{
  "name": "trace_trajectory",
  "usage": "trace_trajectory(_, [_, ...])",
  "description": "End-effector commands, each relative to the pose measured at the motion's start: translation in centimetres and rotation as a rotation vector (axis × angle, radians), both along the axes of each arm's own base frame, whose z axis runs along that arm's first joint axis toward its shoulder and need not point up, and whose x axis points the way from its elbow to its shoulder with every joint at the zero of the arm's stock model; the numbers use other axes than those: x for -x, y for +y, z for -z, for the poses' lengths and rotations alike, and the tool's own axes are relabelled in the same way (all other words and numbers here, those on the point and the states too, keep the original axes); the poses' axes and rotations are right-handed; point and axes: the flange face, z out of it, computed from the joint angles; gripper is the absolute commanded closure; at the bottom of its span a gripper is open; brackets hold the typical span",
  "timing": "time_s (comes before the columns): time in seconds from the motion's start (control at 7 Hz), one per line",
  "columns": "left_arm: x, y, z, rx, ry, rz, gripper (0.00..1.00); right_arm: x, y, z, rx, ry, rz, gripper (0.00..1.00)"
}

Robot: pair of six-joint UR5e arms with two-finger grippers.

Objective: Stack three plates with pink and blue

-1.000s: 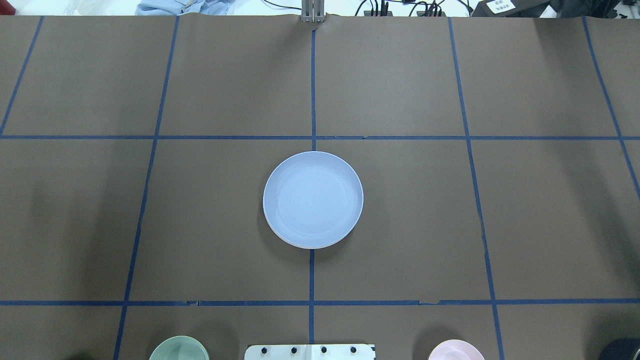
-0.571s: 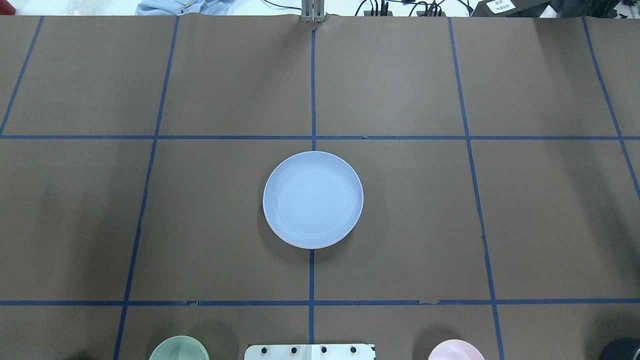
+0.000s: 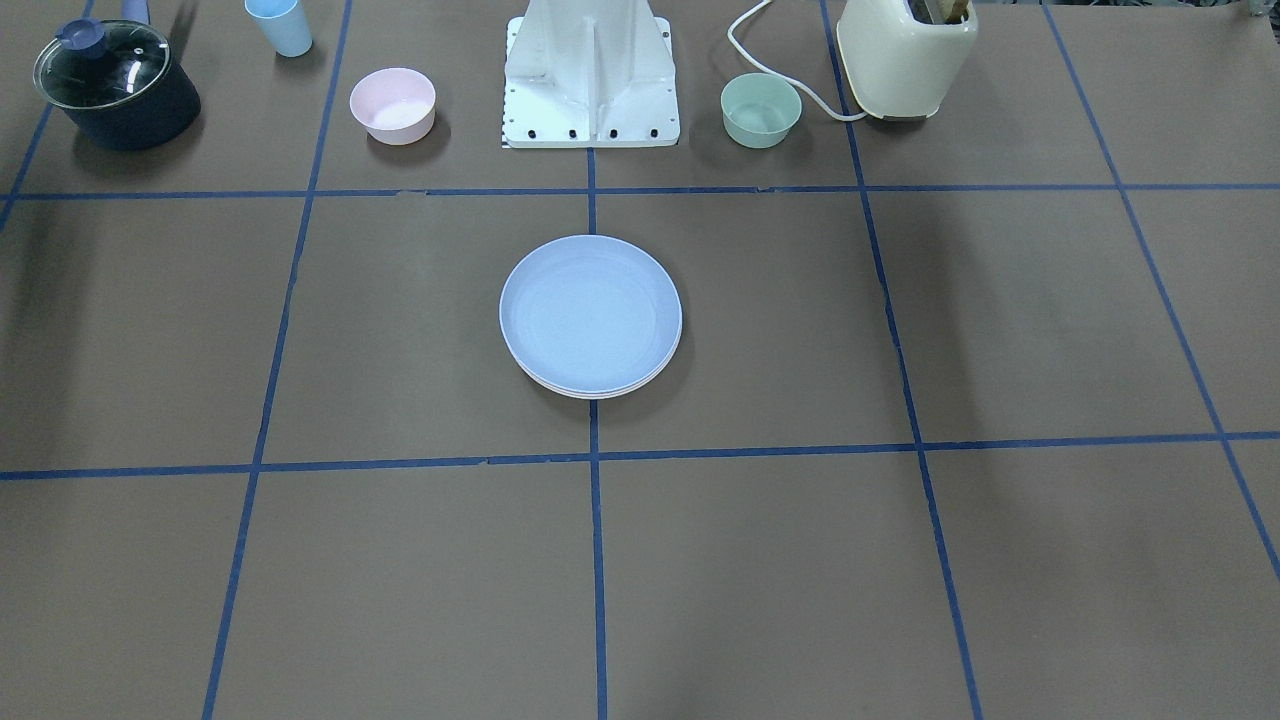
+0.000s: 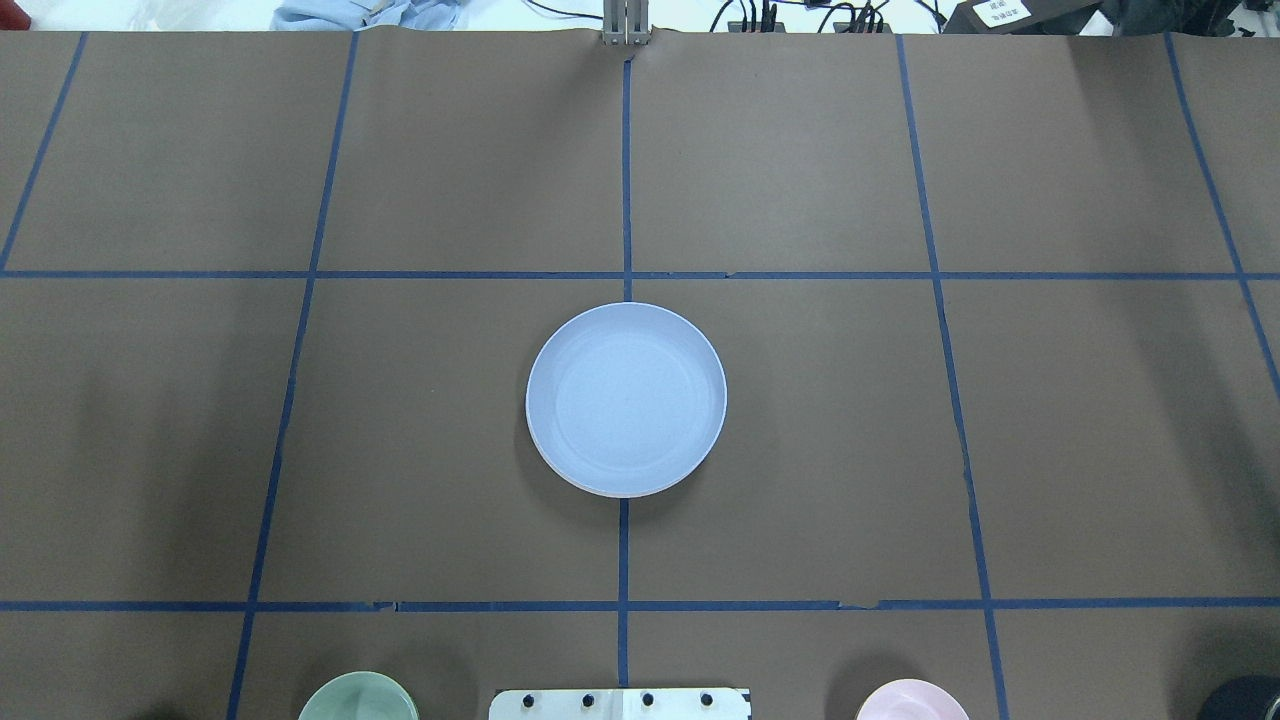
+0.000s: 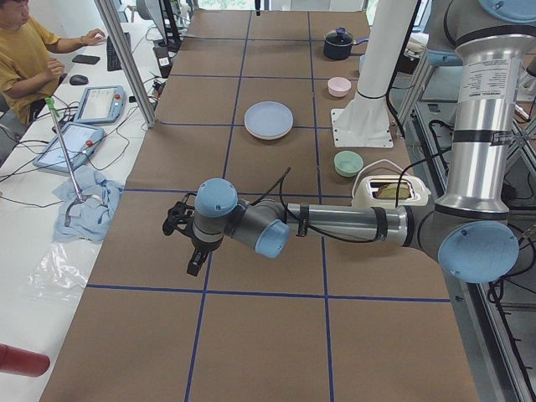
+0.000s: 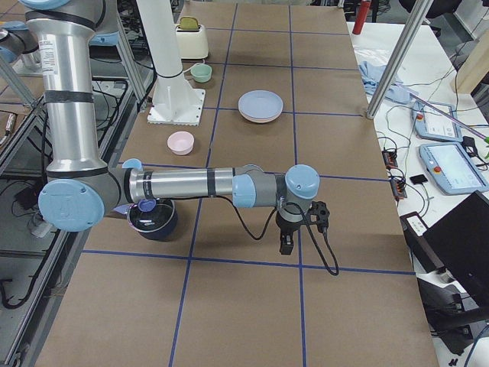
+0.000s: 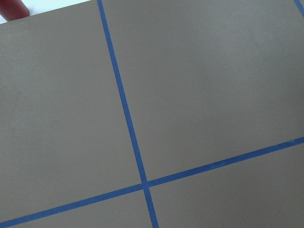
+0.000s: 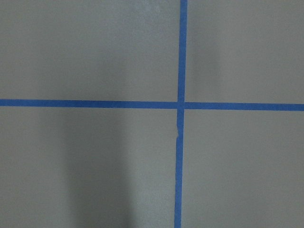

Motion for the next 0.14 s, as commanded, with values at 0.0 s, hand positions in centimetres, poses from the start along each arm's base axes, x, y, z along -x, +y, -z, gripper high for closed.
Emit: trace_trajectory(0.0, [0.2,-0.05,-0.22,0.007,-0.003,0.005,0.0,-0.03,-0.07,0.45,-0.012,0.001,0.001,0.0])
